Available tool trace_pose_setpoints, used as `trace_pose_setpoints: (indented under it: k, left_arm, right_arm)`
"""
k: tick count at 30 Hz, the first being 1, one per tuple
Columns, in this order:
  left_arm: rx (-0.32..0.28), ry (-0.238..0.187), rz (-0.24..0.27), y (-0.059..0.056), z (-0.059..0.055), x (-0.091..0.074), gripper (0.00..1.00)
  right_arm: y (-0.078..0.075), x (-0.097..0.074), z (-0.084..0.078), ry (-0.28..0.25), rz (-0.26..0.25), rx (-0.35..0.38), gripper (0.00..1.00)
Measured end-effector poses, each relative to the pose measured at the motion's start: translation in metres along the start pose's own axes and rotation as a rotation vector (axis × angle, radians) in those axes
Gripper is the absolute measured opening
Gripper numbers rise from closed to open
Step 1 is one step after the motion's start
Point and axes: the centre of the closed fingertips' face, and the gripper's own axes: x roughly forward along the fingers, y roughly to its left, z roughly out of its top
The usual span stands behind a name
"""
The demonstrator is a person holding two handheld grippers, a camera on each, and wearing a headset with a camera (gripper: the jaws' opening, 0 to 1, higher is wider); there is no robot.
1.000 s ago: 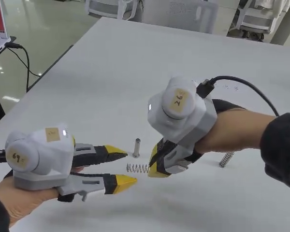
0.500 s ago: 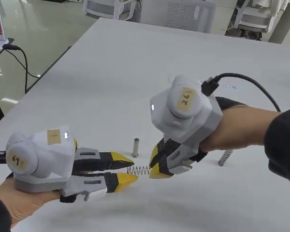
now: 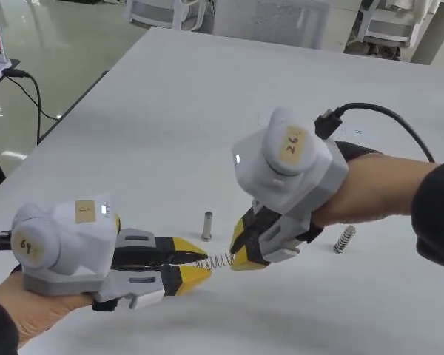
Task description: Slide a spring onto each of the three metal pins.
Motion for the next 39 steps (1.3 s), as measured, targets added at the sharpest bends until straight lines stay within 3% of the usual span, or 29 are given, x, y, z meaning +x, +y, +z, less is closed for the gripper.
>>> trace_pose_setpoints:
  k: [13,24,39]
  left_arm:
    - [0.021,0.024,-0.006,-0.001,-0.002,0.004,0.08]
    - [0.024,0.017,-0.014,-0.005,0.001,0.009,0.08]
    - [0.024,0.024,-0.01,-0.005,-0.003,0.009,0.07]
  right_arm:
    - [0.001,-0.011,0.019,-0.024,-0.016,-0.007,0.12]
    - [0.001,-0.015,0.03,-0.051,-0.025,-0.016,0.12]
    - [-0.001,-0.01,0.03,-0.054,-0.004,0.018,0.13]
